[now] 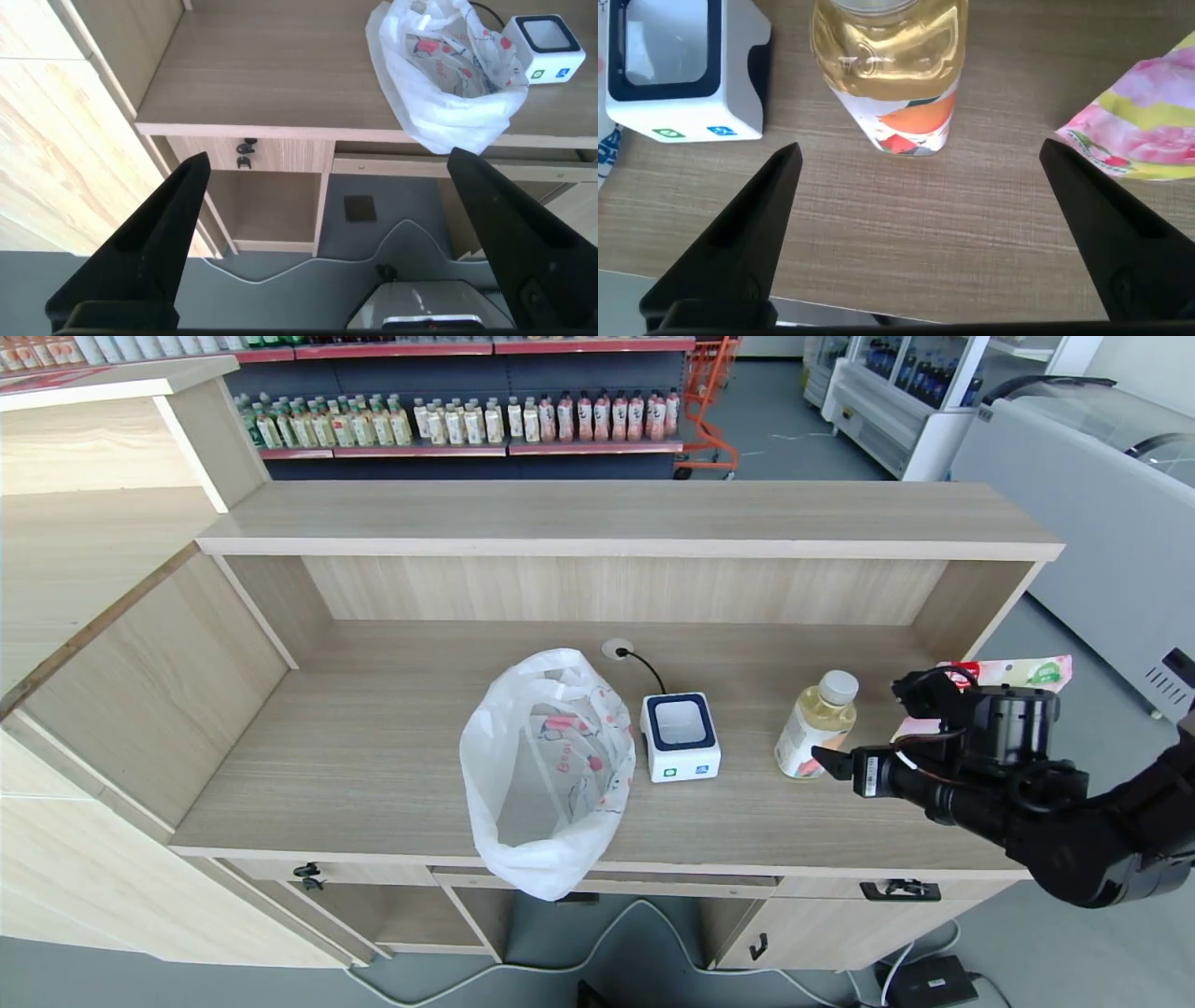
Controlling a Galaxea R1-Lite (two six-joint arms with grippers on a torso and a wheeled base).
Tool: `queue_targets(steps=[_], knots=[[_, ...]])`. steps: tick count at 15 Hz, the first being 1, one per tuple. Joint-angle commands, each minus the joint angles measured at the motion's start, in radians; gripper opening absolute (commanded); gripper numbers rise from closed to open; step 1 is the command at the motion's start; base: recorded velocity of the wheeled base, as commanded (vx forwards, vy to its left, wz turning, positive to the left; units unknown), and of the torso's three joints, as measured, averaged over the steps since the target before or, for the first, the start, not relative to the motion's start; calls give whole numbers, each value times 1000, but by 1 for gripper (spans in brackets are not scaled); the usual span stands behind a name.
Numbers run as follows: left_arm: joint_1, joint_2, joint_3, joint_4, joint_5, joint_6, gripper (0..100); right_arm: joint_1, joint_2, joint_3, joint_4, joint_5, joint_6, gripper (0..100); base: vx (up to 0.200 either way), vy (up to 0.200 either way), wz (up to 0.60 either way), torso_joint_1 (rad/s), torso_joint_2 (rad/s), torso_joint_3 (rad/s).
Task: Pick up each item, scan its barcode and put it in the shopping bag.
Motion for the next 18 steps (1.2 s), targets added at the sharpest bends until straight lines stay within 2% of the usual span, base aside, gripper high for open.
queue_targets(steps=[1, 9, 18], knots=[[0, 0, 0, 0, 0, 0, 100, 22, 60, -25, -4, -37, -1, 100, 0, 0, 0, 0, 0, 0], [0, 0, 0, 0, 0, 0, 100, 93, 183, -169, -90, -69, 1, 100, 0, 0, 0, 0, 0, 0], [0, 0, 0, 0, 0, 0, 100, 90, 266, -254, -142, -90, -56, 100, 0, 0, 0, 0, 0, 0]])
